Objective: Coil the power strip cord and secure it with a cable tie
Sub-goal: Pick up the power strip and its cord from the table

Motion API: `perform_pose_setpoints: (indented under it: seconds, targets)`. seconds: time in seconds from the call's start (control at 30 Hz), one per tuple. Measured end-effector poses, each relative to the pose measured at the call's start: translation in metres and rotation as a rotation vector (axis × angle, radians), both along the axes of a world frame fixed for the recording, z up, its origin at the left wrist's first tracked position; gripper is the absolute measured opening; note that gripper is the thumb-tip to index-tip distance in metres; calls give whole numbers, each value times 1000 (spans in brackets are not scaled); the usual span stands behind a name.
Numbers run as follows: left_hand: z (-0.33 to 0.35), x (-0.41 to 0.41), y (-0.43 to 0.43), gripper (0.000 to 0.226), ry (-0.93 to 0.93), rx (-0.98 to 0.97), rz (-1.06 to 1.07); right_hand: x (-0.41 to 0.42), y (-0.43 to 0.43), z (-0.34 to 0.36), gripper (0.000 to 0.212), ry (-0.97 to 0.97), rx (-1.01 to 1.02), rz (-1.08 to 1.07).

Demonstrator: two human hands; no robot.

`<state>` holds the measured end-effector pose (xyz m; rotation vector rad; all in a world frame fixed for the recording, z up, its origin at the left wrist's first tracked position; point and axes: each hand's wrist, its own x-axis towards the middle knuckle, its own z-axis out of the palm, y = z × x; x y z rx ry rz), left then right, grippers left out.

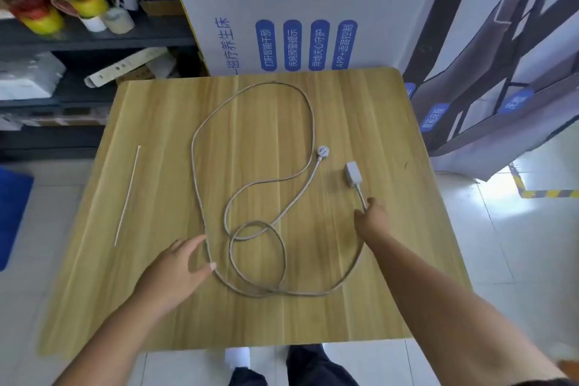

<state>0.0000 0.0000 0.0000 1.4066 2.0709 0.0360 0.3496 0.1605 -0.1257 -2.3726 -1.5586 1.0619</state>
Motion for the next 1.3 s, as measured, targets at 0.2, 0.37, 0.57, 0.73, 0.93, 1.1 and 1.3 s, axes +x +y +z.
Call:
perform_pose_setpoints:
  seconds: [0.2, 0.37, 0.57, 0.73, 0.93, 1.1, 1.3]
  targets:
    - [-28, 0, 14, 59, -12, -95, 11, -12, 29, -8, 46, 68, -31, -88]
    - [-39, -6, 20, 56, -49, -133, -6, -24, 35, -1, 31, 191, -43, -220]
    - [-37, 12, 25, 66, -225, -216, -129, -52, 12, 60, 21, 419, 63, -247]
    - [-27, 56, 30, 93, -316, -278, -463, -81, 4, 168, 20, 708, 242, -274]
    - [-3, 83, 36, 93, -349, -220, -545, -83, -1, 337, 19, 976, 470, -227]
    - [10, 88, 53, 68, -325, -81, -440, -73, -25, 429, 19, 1131, 624, -196]
    - [-6, 40, 65, 31, -169, 25, -358, -30, -34, 465, 22, 1125, 838, -206]
